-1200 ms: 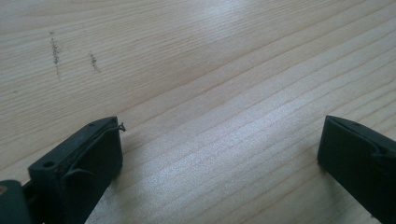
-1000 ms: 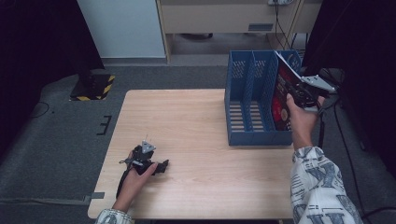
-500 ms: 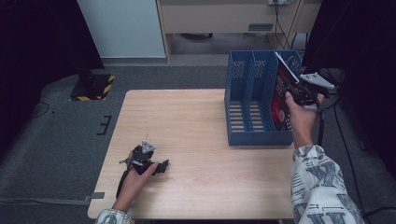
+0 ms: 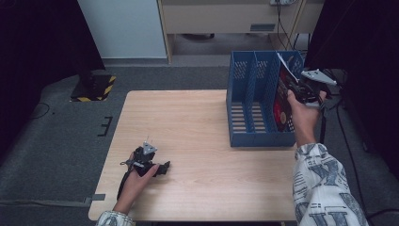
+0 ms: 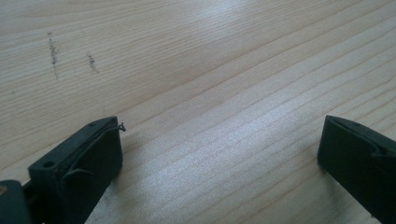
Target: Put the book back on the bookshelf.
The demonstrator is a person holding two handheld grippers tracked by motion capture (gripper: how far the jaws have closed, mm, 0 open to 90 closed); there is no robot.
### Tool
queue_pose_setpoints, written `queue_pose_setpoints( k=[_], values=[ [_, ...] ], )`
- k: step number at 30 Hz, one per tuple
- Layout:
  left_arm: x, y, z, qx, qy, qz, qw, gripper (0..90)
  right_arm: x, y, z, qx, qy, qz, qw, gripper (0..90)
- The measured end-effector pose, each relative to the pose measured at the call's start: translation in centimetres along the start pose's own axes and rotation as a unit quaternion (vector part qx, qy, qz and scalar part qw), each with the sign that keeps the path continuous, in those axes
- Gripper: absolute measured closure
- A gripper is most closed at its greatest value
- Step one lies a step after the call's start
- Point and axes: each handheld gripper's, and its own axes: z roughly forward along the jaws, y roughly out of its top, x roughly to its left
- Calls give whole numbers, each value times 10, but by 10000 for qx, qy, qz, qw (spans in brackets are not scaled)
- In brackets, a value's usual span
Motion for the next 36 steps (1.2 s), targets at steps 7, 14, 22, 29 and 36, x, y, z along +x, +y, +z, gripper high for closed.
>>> queue_pose_setpoints(
  k=[7, 14, 22, 29, 36],
  values=[
    [0, 0, 0, 7, -10, 21, 10000, 0, 0, 6, -3, -38, -253, -146, 9996, 870],
    [0, 0, 0, -2, -13, 13, 10000, 0, 1, 12, 0, -138, -451, -215, 9987, 870],
    [0, 0, 0, -2, -19, 19, 10000, 0, 5, 10, 9, -150, -596, -329, 9976, 870],
    [0, 0, 0, -3, -23, 26, 10000, 0, 7, 6, 13, -128, -612, -428, 9971, 870],
    [0, 0, 0, 0, -29, 33, 10000, 0, 9, 0, 15, -158, -591, -430, 9972, 869]
  ],
)
